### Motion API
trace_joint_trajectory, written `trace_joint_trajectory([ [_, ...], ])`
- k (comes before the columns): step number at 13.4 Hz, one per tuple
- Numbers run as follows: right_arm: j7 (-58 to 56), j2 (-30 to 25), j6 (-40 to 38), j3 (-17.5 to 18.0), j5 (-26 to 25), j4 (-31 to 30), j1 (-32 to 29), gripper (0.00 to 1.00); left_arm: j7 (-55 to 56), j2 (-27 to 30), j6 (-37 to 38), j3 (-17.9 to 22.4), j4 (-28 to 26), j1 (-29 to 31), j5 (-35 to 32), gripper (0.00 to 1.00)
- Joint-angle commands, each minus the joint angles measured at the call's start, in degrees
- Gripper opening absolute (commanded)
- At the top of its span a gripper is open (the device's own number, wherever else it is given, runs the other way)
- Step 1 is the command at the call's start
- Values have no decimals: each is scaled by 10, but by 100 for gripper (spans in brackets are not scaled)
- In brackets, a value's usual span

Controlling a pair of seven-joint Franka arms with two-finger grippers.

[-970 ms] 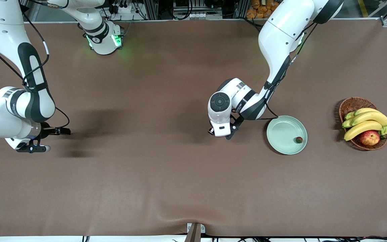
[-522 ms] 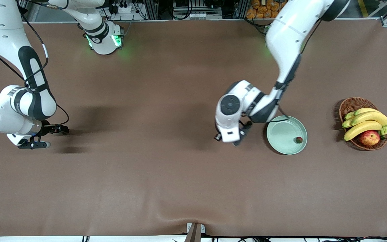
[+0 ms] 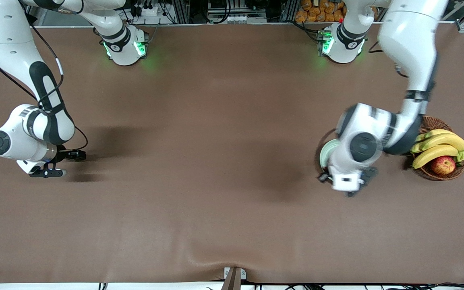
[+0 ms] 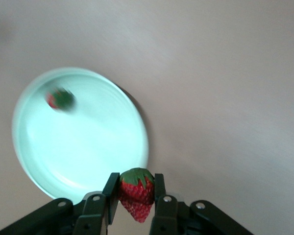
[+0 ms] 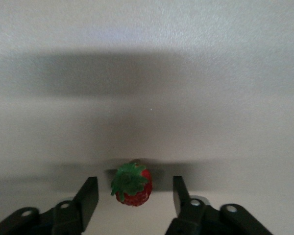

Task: Collect all strawberries into plate
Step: 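Drop the strawberry onto the plate with the left gripper while the right gripper grasps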

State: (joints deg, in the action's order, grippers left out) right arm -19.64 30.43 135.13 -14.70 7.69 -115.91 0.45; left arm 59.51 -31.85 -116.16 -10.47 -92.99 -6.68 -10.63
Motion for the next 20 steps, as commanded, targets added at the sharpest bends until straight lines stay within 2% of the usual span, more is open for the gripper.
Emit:
trace_joint_trajectory([
  [1, -11, -10, 15, 5, 1, -17, -5, 29, -53, -8, 13, -9, -26, 26, -13, 0],
  [3, -6, -12, 12, 6, 1, -14, -1, 8, -80, -16, 9, -9, -44, 42, -13, 0],
  [4, -5, -14, 2, 8, 5, -8, 0, 1, -92, -16, -1, -9, -57, 48, -13, 0],
  [5, -5, -15, -17, 8, 15, 10, 4, 0, -99, -17, -12, -9, -63, 52, -14, 2],
  [6, -5, -14, -52, 7, 34, 38, 10, 0, -108, -21, -13, -9, -62, 52, -13, 48],
  [7, -3, -12, -79, 7, 54, 62, 16, 0, -118, -17, -13, -9, -61, 54, -10, 99],
  [10, 57, -12, -94, 8, 79, 97, 48, 0, -134, 7, -8, -9, -54, 55, -6, 100],
  [14, 251, -11, -171, 16, 82, 161, 117, 0, -183, 52, 40, -12, 3, 59, 3, 100],
  [17, 371, -10, -171, 74, 123, 188, 124, 0, -270, 82, 42, -10, 7, 64, 20, 100],
  [20, 527, 9, -168, 143, 128, 228, 128, 0, -341, 96, 42, -11, 8, 97, 52, 100],
])
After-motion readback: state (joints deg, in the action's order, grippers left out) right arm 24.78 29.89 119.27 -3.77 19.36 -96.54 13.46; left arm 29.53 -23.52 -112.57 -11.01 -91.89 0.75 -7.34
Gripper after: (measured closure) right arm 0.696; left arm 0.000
